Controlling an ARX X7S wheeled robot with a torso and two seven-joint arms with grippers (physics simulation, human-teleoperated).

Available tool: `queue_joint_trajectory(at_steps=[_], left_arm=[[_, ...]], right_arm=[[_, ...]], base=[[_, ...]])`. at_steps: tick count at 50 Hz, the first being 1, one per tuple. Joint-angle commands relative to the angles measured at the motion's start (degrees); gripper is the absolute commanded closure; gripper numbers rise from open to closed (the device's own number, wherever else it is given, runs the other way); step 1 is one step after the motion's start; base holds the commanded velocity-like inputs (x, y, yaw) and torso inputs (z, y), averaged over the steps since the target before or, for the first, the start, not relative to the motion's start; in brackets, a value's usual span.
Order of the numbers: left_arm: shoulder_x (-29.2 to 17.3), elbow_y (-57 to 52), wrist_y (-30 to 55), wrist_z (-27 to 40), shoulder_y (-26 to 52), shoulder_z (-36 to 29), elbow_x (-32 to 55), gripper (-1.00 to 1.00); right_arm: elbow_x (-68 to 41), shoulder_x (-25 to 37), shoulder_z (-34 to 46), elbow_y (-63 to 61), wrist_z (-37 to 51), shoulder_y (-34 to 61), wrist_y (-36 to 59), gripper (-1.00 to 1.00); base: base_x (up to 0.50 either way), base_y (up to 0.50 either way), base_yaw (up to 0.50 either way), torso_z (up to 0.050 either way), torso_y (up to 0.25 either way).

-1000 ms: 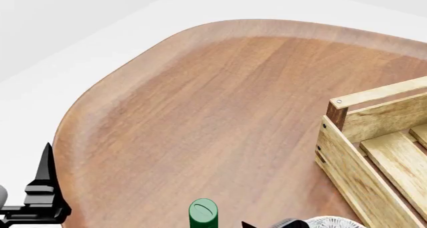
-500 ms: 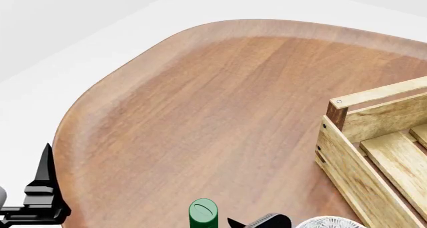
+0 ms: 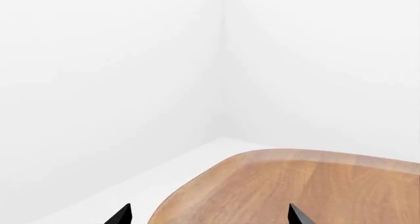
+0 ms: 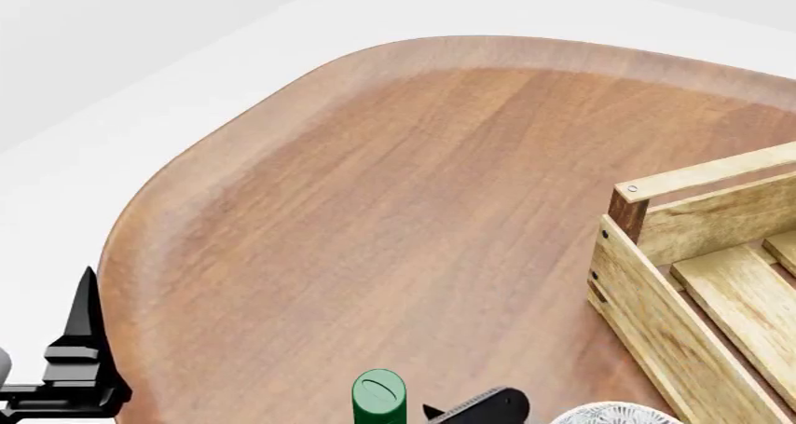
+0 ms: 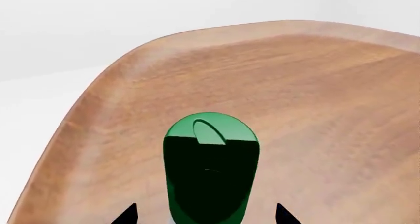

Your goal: Pick up the salad dressing and put it in the tray.

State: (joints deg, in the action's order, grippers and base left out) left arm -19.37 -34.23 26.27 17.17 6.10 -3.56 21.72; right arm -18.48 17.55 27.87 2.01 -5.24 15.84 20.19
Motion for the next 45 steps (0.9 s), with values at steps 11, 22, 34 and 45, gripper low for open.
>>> queue_joint_trajectory(at_steps=[11,22,34,45], left_arm=[[-0.4,0.2,-0.4,0.3,-0.1,-0.1,0.3,-1.0],[-0.5,0.3,-0.5,0.5,-0.1,-0.3,0.4,-1.0],[-0.7,0.2,-0.3,0.7,0.2,-0.4,0.7,-1.0],[-1.1,-0.7,0.0,0.6,0.0,-0.2,1.7,-1.0]], right_arm=[[1.9,-0.8,1.5,2.2,0.4,1.2,-2.6,1.0],[0.1,0.2,-0.3,-1.8,1.5,0.4,-1.7,1.0],[-6.1,3.3,-4.2,-13.4,3.6,1.3,7.2,1.0],[-9.0,5.9,-8.9,-20.1,7.2,4.7,13.0,1.0]], base=[[0.0,0.0,0.0,0.0,0.0],[0.0,0.0,0.0,0.0,0.0],[0.0,0.0,0.0,0.0,0.001],[0.0,0.0,0.0,0.0,0.0]])
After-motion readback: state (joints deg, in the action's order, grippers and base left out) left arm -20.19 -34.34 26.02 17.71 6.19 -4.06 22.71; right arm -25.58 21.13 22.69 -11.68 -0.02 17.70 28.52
